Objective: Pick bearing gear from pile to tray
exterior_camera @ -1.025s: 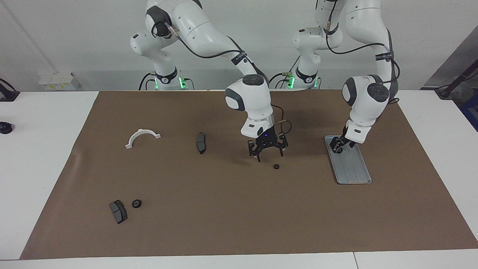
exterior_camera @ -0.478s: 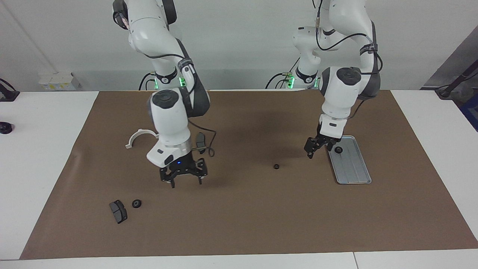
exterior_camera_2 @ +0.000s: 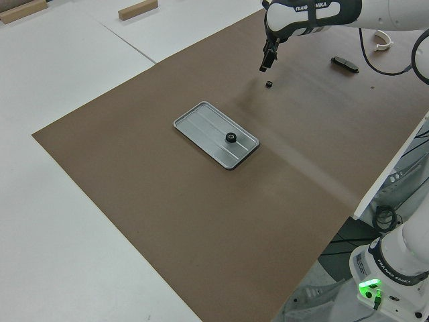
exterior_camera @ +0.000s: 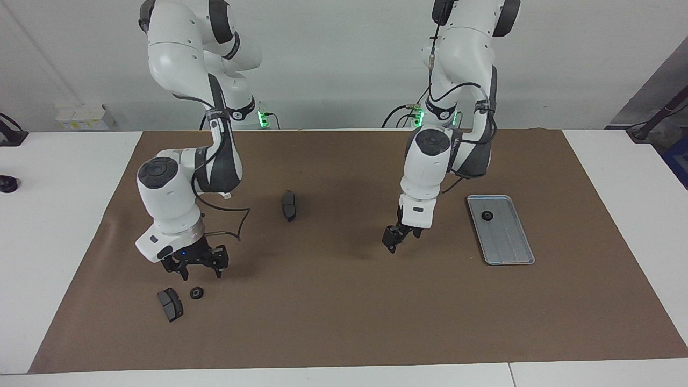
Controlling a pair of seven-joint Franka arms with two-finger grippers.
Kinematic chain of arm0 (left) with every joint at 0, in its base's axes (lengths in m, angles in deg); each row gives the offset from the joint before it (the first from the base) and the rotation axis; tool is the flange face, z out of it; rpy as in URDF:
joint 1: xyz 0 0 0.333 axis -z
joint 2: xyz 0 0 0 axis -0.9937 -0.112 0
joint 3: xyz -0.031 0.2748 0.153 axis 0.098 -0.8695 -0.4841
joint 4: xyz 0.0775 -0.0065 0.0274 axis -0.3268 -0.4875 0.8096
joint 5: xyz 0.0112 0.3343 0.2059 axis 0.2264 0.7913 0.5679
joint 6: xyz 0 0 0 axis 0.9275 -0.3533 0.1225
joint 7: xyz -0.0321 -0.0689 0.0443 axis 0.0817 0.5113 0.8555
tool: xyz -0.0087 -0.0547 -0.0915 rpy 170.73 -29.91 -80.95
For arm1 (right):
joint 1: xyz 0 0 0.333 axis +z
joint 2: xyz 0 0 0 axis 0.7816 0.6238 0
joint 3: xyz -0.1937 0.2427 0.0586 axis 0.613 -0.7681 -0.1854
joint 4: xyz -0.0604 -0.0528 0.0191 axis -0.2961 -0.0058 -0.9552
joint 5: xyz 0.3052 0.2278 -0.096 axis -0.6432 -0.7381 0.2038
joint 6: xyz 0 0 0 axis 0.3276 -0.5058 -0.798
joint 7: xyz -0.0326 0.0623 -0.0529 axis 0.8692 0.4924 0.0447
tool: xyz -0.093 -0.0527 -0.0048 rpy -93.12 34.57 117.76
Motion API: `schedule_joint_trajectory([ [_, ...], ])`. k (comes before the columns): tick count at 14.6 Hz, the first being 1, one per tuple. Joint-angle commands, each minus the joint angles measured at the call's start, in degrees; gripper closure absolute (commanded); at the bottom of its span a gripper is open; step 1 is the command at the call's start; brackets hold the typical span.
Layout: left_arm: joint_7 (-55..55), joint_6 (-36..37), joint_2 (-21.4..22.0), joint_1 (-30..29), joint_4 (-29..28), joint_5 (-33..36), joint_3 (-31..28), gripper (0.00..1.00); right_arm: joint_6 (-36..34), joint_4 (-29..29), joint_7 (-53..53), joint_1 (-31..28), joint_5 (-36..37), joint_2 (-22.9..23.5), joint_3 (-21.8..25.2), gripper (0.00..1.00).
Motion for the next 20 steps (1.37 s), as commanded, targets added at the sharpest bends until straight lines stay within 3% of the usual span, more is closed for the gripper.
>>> schedule_joint_trajectory([
  [1,1.4,0.4,-0.7,1.8,-2.0,3.3,-1.1,0.04,5.0,-0.8,1.2,-2.0,-0.3,1.6,-1.1,0.14],
  [3,1.4,-0.7,-0.4,1.9,-4.0,3.6,-1.1,0.18,8.0,-0.7,1.1,-2.5,-0.3,3.1,-1.0,0.14],
  [6,1.4,-0.6,0.3,2.3,-5.9,3.6,-1.0,0.31,10.1,-0.5,0.7,-2.8,-0.4,4.5,-1.1,0.17],
  [17,1.5,2.3,0.8,3.0,-5.8,3.6,-0.7,0.57,10.1,-1.9,-6.8,-3.2,-1.5,5.1,-1.0,0.38],
  [18,1.4,2.3,0.8,3.0,-5.8,3.6,-0.7,0.62,10.1,-2.2,-6.8,-3.2,-1.5,5.0,-1.0,0.4],
  [19,1.4,2.3,0.8,3.0,-5.9,3.6,-0.8,0.74,10.1,-2.6,-6.9,-3.2,-1.5,4.9,-1.1,0.42],
  [20,1.4,2.3,0.8,3.0,-5.9,3.6,-0.8,0.94,10.1,-3.0,-6.9,-3.2,-1.5,4.8,-1.0,0.45],
])
